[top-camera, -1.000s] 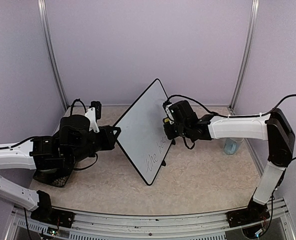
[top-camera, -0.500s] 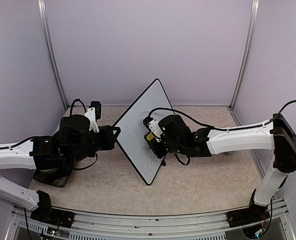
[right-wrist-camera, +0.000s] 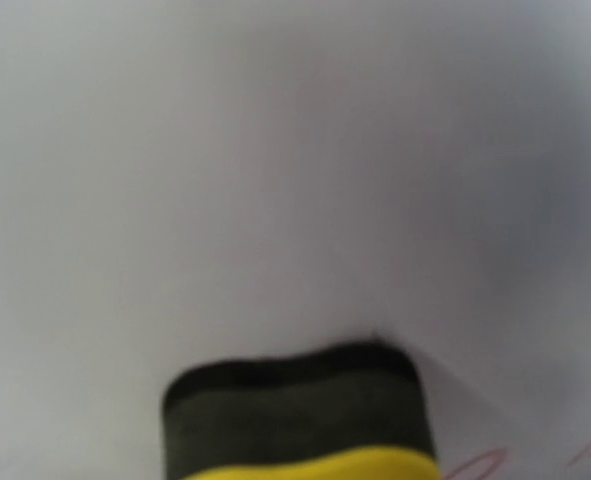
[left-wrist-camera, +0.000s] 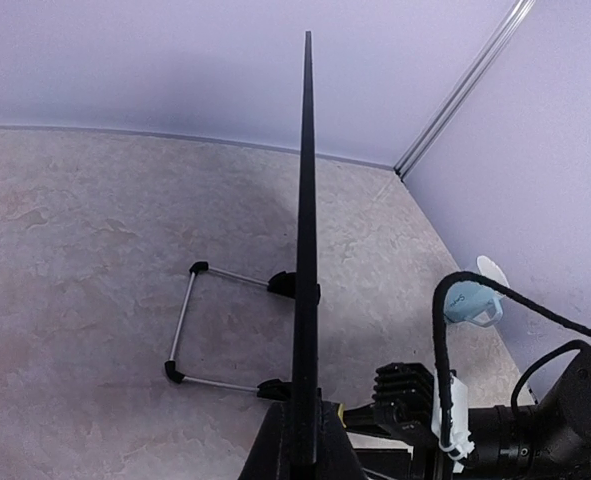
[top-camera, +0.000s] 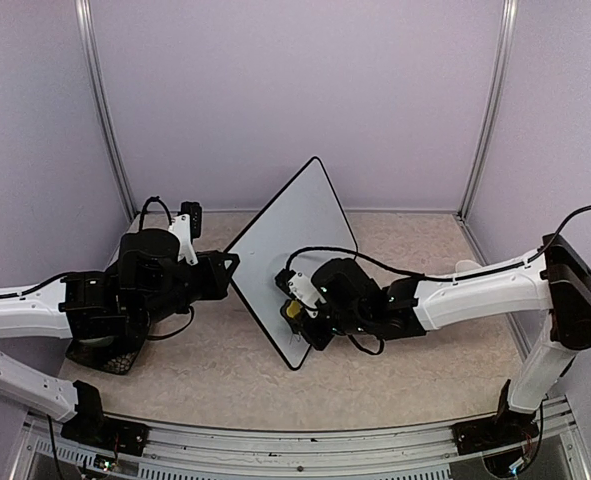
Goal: Erase the whiteboard
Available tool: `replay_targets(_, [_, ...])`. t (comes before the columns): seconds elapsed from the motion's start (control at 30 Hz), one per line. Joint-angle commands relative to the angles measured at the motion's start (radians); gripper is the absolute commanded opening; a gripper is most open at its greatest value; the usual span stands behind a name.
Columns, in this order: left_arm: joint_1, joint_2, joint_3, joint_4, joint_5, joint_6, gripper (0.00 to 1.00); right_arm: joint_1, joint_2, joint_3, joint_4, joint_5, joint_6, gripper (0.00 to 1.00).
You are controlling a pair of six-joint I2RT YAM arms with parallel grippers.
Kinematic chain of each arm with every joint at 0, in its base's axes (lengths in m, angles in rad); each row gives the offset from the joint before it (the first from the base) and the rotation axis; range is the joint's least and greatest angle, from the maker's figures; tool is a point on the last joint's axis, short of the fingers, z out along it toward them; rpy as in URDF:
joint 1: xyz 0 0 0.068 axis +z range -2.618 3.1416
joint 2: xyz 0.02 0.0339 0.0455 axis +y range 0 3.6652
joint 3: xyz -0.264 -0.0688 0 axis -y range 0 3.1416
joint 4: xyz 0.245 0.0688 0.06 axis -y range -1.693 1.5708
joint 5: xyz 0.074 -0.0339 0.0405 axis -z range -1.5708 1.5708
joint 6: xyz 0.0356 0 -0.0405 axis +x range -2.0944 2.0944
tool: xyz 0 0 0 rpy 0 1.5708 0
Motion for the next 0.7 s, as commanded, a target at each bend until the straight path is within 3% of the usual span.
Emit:
replay_targets(0.0, [0.003,0.0,0.024,0.026,0.024,0.002,0.0,0.04,0.019,-0.042,-0.026,-0.087,0.013,0.0])
replay_targets(0.67, [0.003,-0.01,0.035,0.02,0.025,0.002,0.0,0.043,0.044,-0.069,-0.11,-0.165,0.049,0.0])
